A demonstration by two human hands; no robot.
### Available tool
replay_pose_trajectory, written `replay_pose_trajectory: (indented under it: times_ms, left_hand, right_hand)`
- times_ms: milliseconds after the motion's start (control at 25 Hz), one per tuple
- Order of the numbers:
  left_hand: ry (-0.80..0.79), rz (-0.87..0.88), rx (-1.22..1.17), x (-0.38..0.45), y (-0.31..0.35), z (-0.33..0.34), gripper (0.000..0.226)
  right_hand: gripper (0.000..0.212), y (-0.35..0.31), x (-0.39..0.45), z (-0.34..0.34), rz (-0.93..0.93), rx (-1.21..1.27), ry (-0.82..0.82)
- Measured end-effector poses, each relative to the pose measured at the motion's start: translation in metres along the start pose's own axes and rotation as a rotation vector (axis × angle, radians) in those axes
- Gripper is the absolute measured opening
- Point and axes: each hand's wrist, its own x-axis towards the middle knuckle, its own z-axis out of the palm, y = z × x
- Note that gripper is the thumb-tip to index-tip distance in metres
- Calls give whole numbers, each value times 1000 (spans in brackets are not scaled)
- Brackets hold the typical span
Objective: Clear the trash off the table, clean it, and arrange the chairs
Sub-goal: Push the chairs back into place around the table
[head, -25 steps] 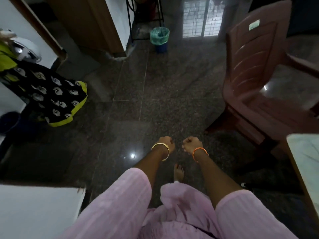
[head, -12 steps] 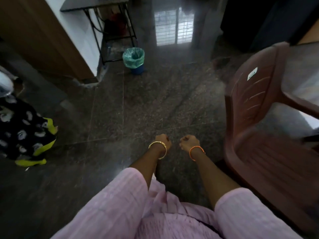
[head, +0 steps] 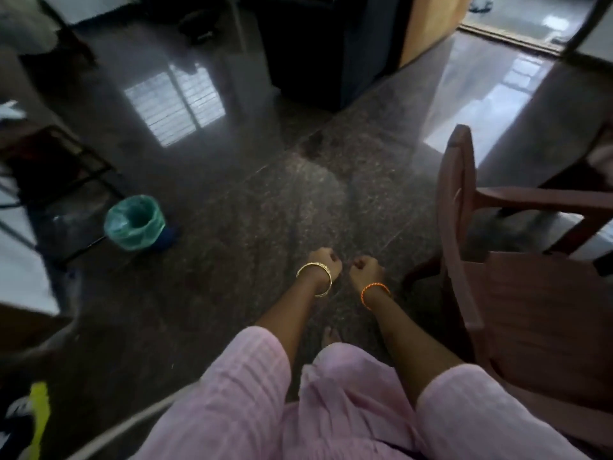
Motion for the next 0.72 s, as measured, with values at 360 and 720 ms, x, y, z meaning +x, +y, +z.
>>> replay_pose_trajectory:
  times_ms: [360,720]
  left_hand:
    - [-139,256,193,177,98,-62,25]
    - [-294,714,159,257,240,-59,22]
  right_hand:
    - [18,-89,171,-16,315,266,256]
    - [18,-153,256,-110,354,531,687]
